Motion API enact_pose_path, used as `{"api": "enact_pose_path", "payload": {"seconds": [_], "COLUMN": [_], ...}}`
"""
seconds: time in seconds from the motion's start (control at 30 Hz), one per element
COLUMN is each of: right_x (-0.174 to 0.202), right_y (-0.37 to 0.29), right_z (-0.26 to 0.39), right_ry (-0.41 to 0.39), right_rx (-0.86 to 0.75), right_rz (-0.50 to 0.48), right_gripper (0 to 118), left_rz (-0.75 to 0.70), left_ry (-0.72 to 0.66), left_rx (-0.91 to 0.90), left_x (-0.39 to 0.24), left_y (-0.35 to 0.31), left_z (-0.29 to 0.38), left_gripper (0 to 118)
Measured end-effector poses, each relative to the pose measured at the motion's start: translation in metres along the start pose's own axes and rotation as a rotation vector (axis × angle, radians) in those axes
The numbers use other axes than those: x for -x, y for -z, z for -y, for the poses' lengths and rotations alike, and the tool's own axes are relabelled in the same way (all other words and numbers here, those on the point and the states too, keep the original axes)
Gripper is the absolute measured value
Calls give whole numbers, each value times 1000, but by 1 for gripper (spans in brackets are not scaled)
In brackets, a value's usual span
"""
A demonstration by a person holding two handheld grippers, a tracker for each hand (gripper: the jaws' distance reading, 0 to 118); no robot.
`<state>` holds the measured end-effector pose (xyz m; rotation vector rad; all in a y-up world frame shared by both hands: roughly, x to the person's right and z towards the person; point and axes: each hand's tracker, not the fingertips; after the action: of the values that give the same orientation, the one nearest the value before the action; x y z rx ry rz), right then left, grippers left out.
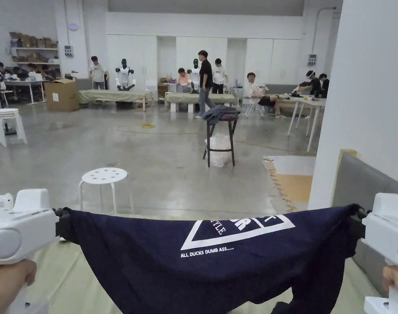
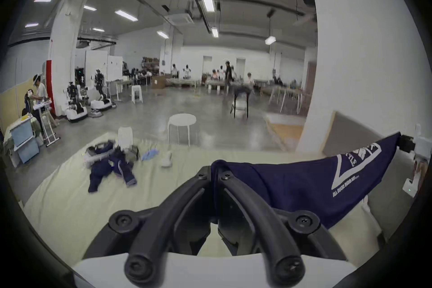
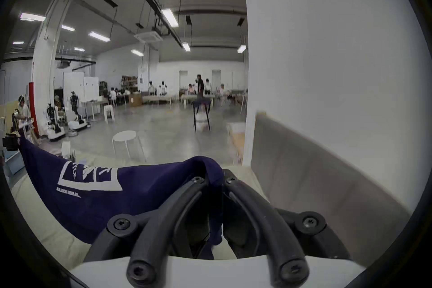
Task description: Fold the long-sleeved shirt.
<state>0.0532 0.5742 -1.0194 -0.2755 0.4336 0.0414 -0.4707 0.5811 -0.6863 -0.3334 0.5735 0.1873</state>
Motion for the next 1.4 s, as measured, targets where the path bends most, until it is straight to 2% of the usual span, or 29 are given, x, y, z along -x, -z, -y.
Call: {"api": "enact_pose_path", "payload": {"seconds": [0.1, 0.17, 0.2, 0.27, 0.33, 0.4, 0.43, 0.53, 0.57, 0.6, 0.67, 0.73, 0.83, 0.87, 0.9, 0.93, 0.97, 1.0, 1.03, 1.1, 1.2, 1.27, 1.33, 1.37, 1.4], "right_x": [-19, -29, -38, -52, -57, -67, -85, -103, -98, -100, -103, -98, -97, -96, -95, -96, -109, -113, -116, -111, -106, -98, -75, -71, -59], "right_y": [-31, -50, -63, -85, -117, -138, -127, -137, -149, -151, -150, -156, -152, -152, -153, -155, -152, -157, -165, -186, -207, -211, -214, -206, -204], "right_z": [71, 118, 146, 183, 211, 234, 257, 279, 277, 282, 292, 296, 304, 302, 299, 294, 291, 281, 270, 243, 206, 192, 178, 179, 178], "right_ry": [5, -50, -25, -45, -43, -97, -117, -189, -212, -233, -235, -281, -260, -260, -263, -252, -232, -224, -207, -226, -167, -119, -80, -71, -82], "right_rx": [90, 178, 204, 245, 303, 345, 367, 423, 451, 470, 523, 547, 606, 624, 629, 626, 629, 613, 560, 522, 383, 293, 214, 191, 153], "right_rz": [-19, -4, -26, -23, -64, -90, -102, -108, -126, -122, -109, -71, -71, -44, -10, -12, -8, -11, -19, 26, 52, 21, -30, -70, -110], "right_gripper": [7, 7, 7, 7, 7, 7, 6, 6, 6, 6, 6, 6, 10, 24, 54, 95, 115, 118, 118, 118, 118, 118, 115, 103, 74], "left_rz": [16, 42, 41, 54, 73, 83, 100, 109, 116, 74, 83, 83, 71, 64, 42, 27, -1, -49, -50, -51, -79, -71, -90, -84, -64], "left_ry": [2, 24, 3, 19, 0, 5, 18, 35, 48, 44, 13, 13, -21, -22, -29, -17, -4, 3, -5, -41, -93, -97, -97, -88, -91], "left_rx": [85, 195, 208, 298, 358, 382, 432, 477, 509, 511, 560, 577, 604, 597, 579, 588, 597, 574, 551, 471, 399, 358, 320, 321, 304], "left_x": [3, 3, 1, 2, 1, 3, 4, 11, 11, 16, 20, 24, 24, 24, 24, 23, 25, 29, 34, 42, 56, 56, 47, 43, 27], "left_y": [-17, -30, -44, -60, -78, -95, -102, -119, -122, -121, -121, -123, -121, -121, -122, -122, -123, -127, -132, -144, -153, -154, -157, -158, -166], "left_z": [72, 119, 147, 188, 226, 257, 269, 294, 302, 309, 321, 327, 336, 332, 330, 327, 324, 319, 312, 293, 272, 260, 250, 246, 237], "left_gripper": [8, 8, 8, 8, 8, 8, 8, 8, 8, 8, 8, 8, 8, 9, 16, 40, 71, 95, 110, 110, 111, 111, 109, 103, 83]}}
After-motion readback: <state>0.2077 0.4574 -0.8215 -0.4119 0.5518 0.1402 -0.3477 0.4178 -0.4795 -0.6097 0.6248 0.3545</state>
